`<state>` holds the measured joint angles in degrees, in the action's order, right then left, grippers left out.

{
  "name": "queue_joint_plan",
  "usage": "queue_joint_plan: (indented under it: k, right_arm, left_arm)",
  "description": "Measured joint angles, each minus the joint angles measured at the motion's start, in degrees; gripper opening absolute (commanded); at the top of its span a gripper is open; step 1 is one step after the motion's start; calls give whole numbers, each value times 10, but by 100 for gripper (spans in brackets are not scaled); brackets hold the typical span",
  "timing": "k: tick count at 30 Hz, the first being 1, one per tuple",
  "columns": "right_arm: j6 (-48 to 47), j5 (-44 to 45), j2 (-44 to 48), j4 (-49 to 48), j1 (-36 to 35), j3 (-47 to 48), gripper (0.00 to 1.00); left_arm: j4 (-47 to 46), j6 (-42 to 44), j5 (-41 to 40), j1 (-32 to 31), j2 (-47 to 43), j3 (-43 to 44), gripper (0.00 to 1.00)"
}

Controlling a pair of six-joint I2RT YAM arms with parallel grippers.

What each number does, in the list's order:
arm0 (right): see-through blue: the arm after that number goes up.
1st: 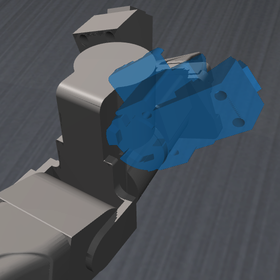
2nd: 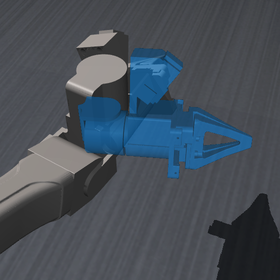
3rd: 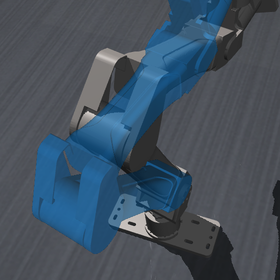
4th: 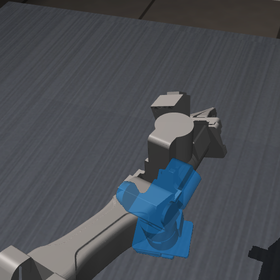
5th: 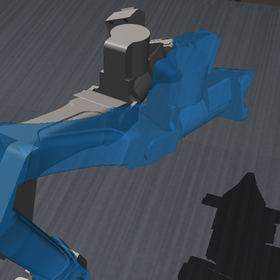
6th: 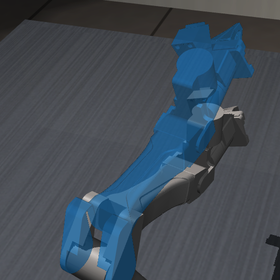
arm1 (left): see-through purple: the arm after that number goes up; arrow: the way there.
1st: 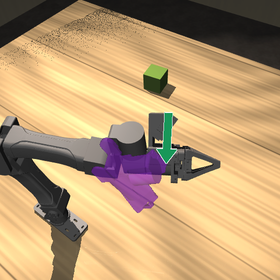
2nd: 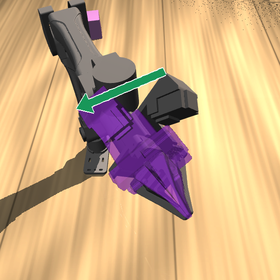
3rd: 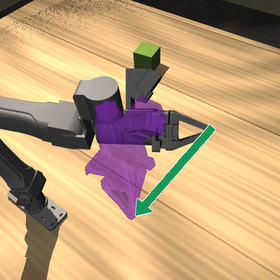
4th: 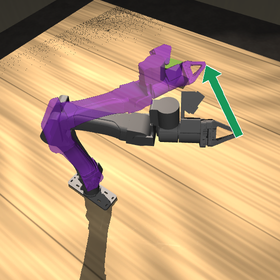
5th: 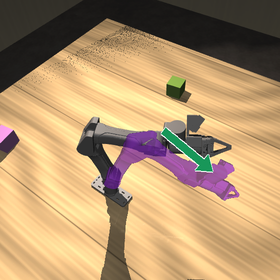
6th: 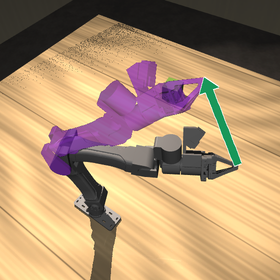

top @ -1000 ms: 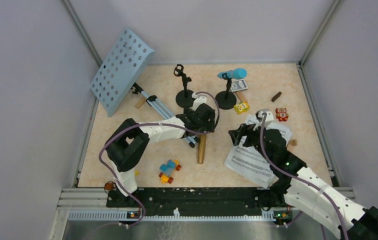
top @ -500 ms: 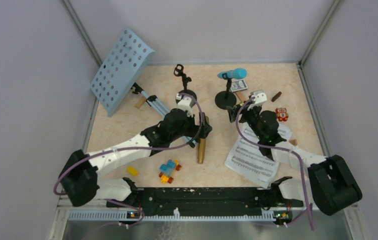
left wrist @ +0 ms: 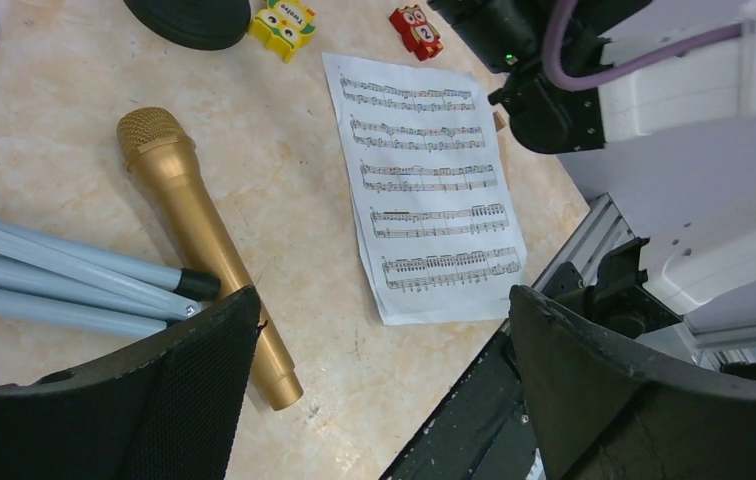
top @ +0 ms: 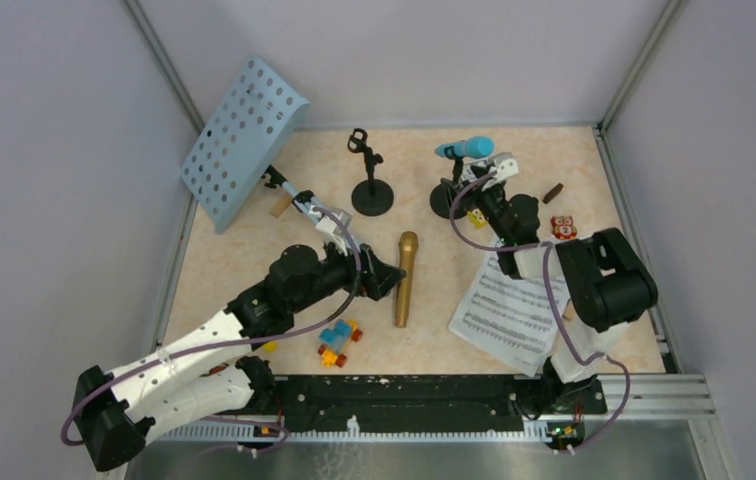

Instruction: Pack up the instrument practice props

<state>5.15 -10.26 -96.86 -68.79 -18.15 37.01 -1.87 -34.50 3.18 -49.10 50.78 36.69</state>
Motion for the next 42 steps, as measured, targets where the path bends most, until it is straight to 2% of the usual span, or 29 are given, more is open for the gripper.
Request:
queue_joint_plan:
  k: [9,14,21,23,28,35,42]
  right_arm:
    - [-4,-2,-123,-66,11,50,65]
    - [0,-17,-168,-91,11,78,50]
    - [5,-33,-182,-92,12,130,32]
    - [4,-40,-182,-90,12,140,25]
    - [-6,-55,-182,-74,12,151,0]
    - [-10,-77,-173,-57,14,152,0]
    - [8,-113,-83,30,14,150,0]
  left_arm:
    - [13,0,-14,0,-41,-14,95]
    - [25,0,-19,0,-42,-14,95]
    - [32,1,-37,0,-50,-17,96]
    - [37,1,-42,0,-52,-17,96]
    - [42,1,-53,0,-61,-24,96]
    - [57,2,-58,0,-73,-32,96]
    - [66,28,-71,0,-90,-32,98]
